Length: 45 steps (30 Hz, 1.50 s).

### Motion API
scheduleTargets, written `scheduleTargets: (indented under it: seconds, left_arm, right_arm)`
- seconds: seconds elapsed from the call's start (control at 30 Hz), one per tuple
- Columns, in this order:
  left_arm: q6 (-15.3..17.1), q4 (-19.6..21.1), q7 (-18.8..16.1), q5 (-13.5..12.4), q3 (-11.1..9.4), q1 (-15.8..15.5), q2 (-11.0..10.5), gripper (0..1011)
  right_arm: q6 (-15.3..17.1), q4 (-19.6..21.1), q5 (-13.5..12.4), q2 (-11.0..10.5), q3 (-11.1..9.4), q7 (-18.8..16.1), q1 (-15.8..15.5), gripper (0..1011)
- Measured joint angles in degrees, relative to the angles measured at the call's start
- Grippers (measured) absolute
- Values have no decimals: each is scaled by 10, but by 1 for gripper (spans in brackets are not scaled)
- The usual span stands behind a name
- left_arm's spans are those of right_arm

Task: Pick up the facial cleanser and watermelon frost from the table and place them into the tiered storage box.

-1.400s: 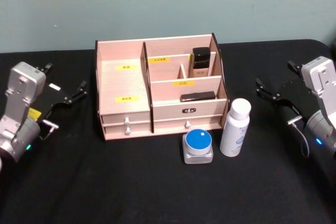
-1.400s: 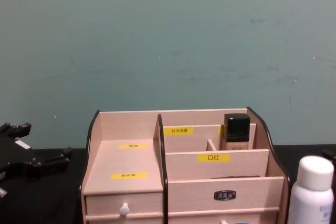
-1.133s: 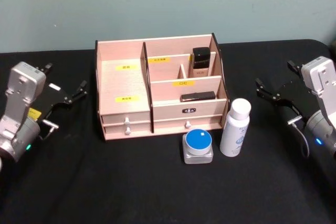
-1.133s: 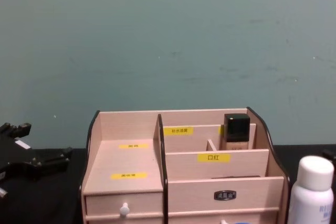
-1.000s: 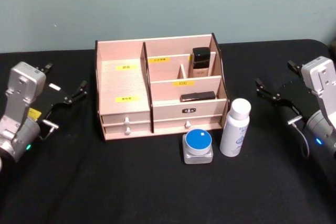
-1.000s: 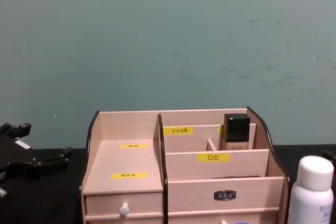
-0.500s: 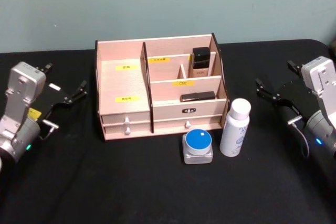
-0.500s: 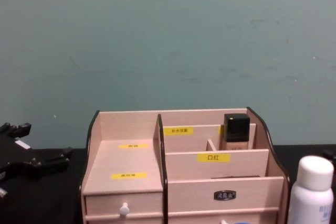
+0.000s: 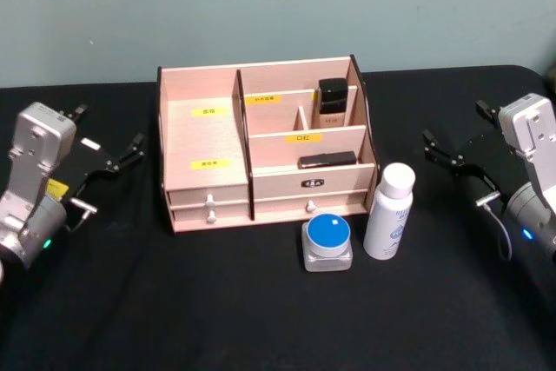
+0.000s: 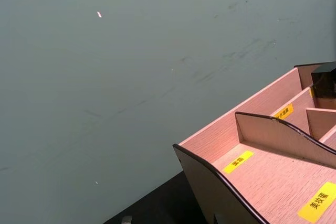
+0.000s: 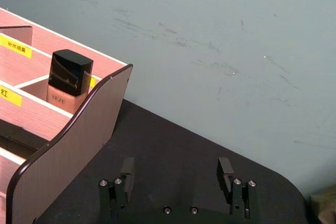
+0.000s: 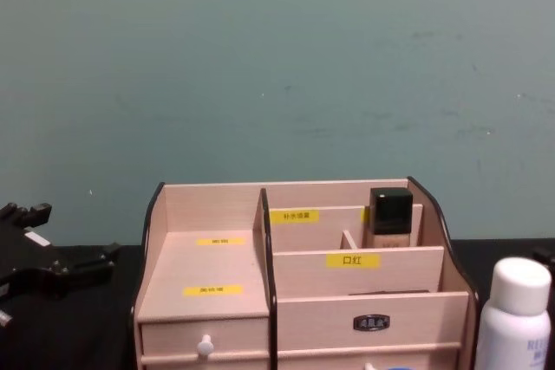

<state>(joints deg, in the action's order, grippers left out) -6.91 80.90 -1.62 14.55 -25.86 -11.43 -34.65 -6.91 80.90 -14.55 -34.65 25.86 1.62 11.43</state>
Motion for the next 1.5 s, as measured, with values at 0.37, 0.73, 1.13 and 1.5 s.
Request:
scheduleTargets:
  seconds: [0.37, 0.73, 1.13, 1.5]
  left_arm:
    - [0, 0, 0, 0, 0, 0, 0, 1009]
    - [0, 0, 0, 0, 0, 0, 0, 1010]
    - [0, 0, 0, 0, 0, 0, 0, 1010]
    - [0, 0, 0, 0, 0, 0, 0, 1010]
  right_arm:
    - [0, 0, 0, 0, 0, 0, 0, 1000]
    - [0, 0, 0, 0, 0, 0, 0, 1000]
    - [-7, 57, -48, -20, -54, -46, -39, 1000]
    - [-3, 169, -90, -65, -105, -85, -112, 1000]
